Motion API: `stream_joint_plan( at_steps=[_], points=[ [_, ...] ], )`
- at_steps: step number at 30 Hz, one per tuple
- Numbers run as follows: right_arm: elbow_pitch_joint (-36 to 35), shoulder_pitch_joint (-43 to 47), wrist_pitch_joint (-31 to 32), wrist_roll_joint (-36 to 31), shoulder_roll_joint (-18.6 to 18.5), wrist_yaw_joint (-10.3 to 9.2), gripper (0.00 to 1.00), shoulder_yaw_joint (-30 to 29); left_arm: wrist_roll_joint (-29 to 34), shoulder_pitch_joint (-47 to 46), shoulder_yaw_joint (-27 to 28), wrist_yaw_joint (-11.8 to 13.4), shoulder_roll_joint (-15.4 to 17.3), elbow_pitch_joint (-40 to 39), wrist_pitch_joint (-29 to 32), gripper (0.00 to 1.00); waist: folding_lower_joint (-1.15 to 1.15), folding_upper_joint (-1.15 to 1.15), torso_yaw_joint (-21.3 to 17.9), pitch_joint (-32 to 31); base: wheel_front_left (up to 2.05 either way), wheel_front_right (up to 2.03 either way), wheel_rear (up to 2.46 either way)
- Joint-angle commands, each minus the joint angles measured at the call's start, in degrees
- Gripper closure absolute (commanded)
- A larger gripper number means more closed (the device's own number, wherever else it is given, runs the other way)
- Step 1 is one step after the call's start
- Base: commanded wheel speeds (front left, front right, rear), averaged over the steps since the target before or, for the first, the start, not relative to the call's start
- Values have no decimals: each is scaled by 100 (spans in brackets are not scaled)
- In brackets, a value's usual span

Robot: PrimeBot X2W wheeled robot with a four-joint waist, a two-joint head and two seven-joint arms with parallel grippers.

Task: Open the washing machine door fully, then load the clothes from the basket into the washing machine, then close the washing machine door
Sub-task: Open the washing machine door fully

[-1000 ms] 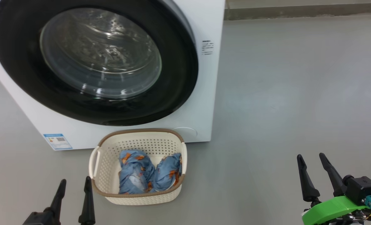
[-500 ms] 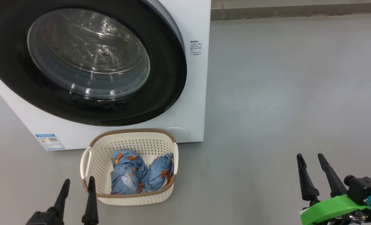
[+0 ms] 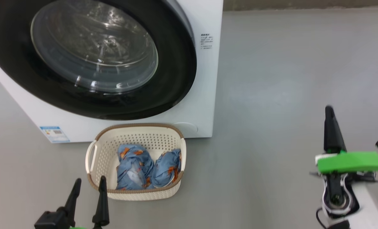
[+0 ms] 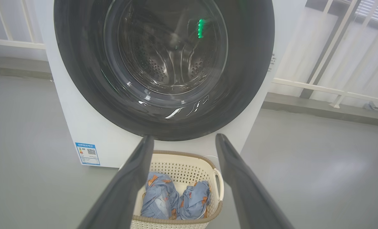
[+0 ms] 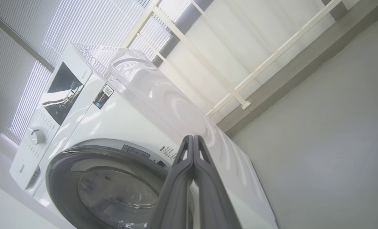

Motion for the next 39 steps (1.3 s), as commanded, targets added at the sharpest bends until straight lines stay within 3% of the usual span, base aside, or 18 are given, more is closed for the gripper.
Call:
stream_joint_plan(
  at_steps=[1,8,17,25,32,39],
  points=[
    [-103,-368,-46,244,-50,33,100,125,-59,-283,150,2,45,-145,-78,0,0,0,127,143,0,0,0],
    [-140,-1230,-46,1376,-324,33,100,316,-116,-458,97,2,36,-230,-78,0,0,0,314,503,0,0,0],
    [-128,-2651,207,2811,-1046,33,100,1099,-272,-823,-131,2,33,-378,-78,0,0,0,609,1095,0,0,0],
    [88,-3514,1058,3463,-1523,33,100,1414,-430,-1121,-384,52,33,-445,-78,0,0,0,973,1561,0,0,0],
    [261,-4024,2239,3938,-1773,33,100,1388,-550,-1314,-594,85,33,-533,-78,0,0,0,1264,1995,0,0,0],
    [537,-4530,3235,4027,-1823,33,100,1402,-686,-1484,-869,154,33,-680,-78,0,0,0,1454,2362,0,0,0]
  ],
)
